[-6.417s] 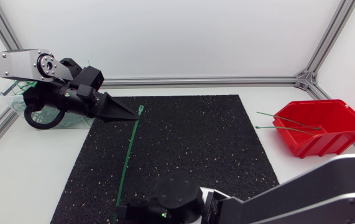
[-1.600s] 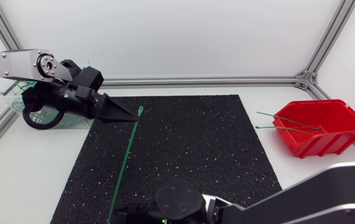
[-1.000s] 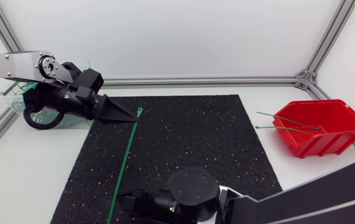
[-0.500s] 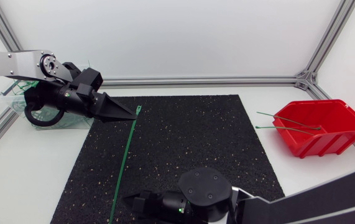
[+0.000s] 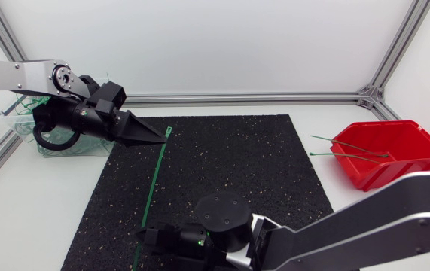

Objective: Take a green cable tie from the red box, thread the tail through the head to close it, then place it in the transparent bin on the left.

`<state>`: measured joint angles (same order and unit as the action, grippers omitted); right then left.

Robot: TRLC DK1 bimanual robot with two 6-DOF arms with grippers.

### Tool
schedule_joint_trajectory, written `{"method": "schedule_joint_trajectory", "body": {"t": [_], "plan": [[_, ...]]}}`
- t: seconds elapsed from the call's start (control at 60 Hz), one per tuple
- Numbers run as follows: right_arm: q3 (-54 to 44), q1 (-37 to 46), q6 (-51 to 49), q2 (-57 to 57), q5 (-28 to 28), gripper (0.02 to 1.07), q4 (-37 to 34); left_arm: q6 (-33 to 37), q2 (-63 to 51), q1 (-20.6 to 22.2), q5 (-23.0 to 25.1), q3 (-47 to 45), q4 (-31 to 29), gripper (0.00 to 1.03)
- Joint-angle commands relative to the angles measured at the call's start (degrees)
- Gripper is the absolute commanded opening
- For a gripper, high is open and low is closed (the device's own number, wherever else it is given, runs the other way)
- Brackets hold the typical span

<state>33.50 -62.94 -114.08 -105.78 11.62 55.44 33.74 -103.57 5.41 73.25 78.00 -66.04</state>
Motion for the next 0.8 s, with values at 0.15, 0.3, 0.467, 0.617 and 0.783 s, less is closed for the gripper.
{"method": "schedule_joint_trajectory", "body": {"t": [0.15, 0.3, 0.467, 0.617, 0.783], "plan": [[0.3, -1.0, -1.4, -2.7, 1.0, 0.52, 0.4, 1.9, -1.7, 0.2, 0.7, 1.6, -1.1, 0.03], [0.4, -1.6, -1.3, -3.8, 1.4, 0.52, 0.7, 2.1, -1.8, 0.3, 0.6, 1.6, -1.1, 0.03], [0.6, -2.5, -1.3, -5.0, 1.4, 0.52, 1.0, 2.2, -1.8, 0.3, 0.6, 1.6, -1.2, 0.03], [1.4, -2.6, -1.3, -5.5, 1.4, 0.46, 1.0, 3.6, -1.8, 0.3, 0.7, 1.7, -2.6, 0.03], [2.0, -2.7, -1.4, -5.8, 1.2, 0.39, 1.0, 4.5, -1.8, 0.3, 0.7, 1.7, -3.5, 0.03]]}}
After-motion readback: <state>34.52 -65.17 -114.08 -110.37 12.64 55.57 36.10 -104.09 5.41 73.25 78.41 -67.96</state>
